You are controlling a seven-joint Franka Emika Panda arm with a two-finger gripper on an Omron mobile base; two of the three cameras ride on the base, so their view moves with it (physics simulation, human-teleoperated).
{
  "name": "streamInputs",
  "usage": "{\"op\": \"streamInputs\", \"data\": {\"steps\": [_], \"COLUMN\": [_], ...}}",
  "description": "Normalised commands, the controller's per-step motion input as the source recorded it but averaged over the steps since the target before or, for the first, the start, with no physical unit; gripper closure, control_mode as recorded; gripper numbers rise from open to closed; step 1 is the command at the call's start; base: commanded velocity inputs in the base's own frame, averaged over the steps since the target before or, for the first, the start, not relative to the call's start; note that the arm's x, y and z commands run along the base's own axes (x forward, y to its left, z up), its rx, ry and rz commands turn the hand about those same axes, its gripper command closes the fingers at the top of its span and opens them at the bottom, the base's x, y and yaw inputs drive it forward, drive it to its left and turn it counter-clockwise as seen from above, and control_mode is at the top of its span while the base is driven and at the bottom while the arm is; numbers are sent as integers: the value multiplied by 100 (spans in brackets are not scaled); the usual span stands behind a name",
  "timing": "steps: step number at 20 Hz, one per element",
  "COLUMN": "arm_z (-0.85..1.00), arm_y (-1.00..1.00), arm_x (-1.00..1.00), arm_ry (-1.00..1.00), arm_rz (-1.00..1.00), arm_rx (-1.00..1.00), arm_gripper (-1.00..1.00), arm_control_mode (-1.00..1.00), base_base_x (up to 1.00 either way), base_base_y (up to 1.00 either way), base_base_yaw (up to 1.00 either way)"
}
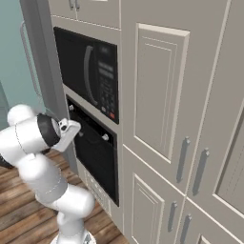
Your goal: Take the baked cake out of the oven and place it on the plate for cooling. Then close the oven door.
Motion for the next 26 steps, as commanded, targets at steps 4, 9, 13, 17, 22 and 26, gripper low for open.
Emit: {"op": "streamInputs", "data": {"steps": [4, 9, 13, 17, 22, 26], "arm_z": [-61, -52, -49, -42, -28, -6], "arm_y": [0, 0, 8, 18, 1, -12], "arm_x": [70, 72, 72, 69, 76, 62], "arm_ry": [3, 1, 0, 0, 0, 0], "arm_rz": [4, 0, 0, 0, 1, 2], "arm_rx": [-26, -24, -15, -8, -3, 0], "arm_gripper": [-100, -100, -100, -100, -100, -100], "arm_control_mode": [-100, -100, -100, -100, -100, -100], "base_base_x": [0, 0, 0, 0, 0, 0], "base_base_y": [0, 0, 0, 0, 0, 0], "base_base_yaw": [0, 0, 0, 0, 0, 0]}}
